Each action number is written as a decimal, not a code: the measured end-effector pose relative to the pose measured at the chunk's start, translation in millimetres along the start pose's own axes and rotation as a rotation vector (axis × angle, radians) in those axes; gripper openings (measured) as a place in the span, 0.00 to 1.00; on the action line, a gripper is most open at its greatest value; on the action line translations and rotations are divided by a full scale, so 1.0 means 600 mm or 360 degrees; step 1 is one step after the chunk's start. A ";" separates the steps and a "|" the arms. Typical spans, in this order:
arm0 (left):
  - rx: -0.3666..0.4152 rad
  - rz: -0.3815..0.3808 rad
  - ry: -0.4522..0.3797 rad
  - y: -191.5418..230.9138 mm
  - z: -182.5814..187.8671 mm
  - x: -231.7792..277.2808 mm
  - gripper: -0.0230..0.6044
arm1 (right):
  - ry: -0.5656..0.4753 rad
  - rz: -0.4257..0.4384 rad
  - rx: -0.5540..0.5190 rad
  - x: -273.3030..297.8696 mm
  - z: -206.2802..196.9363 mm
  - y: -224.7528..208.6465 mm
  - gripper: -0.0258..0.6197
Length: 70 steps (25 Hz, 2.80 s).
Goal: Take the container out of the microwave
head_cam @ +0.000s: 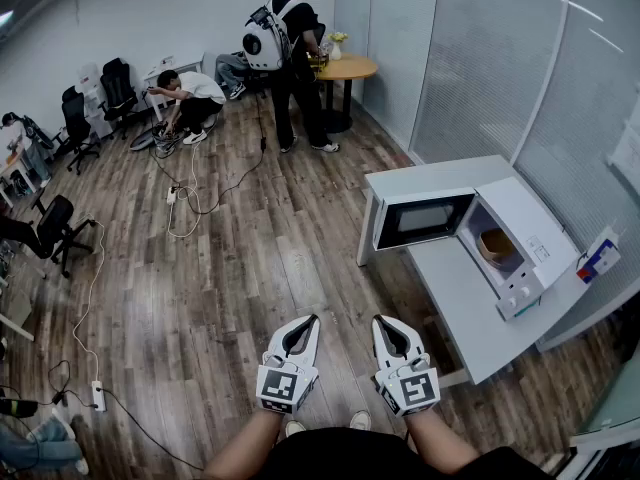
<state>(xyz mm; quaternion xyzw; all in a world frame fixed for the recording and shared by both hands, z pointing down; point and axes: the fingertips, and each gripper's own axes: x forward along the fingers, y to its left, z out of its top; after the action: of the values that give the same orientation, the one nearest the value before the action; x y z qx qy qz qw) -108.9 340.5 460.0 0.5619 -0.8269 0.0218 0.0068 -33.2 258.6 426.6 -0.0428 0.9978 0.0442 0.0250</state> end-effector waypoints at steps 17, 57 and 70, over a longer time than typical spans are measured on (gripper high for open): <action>0.0012 -0.0002 0.0029 -0.076 0.009 0.071 0.05 | -0.0034 -0.0033 -0.0018 -0.037 0.009 -0.101 0.04; -0.0073 -0.0491 0.0006 0.047 -0.022 0.406 0.05 | 0.0056 -0.0464 -0.0019 0.196 -0.042 -0.279 0.04; -0.0109 -0.0749 0.0062 -0.087 -0.028 0.535 0.05 | 0.0112 -0.0688 0.0026 0.124 -0.074 -0.432 0.04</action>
<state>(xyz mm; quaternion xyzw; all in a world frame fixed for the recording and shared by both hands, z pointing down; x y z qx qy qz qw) -178.6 24.1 489.8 0.7380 -0.6732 0.0024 0.0466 -86.5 -8.8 444.6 -0.2570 0.9660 0.0282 -0.0005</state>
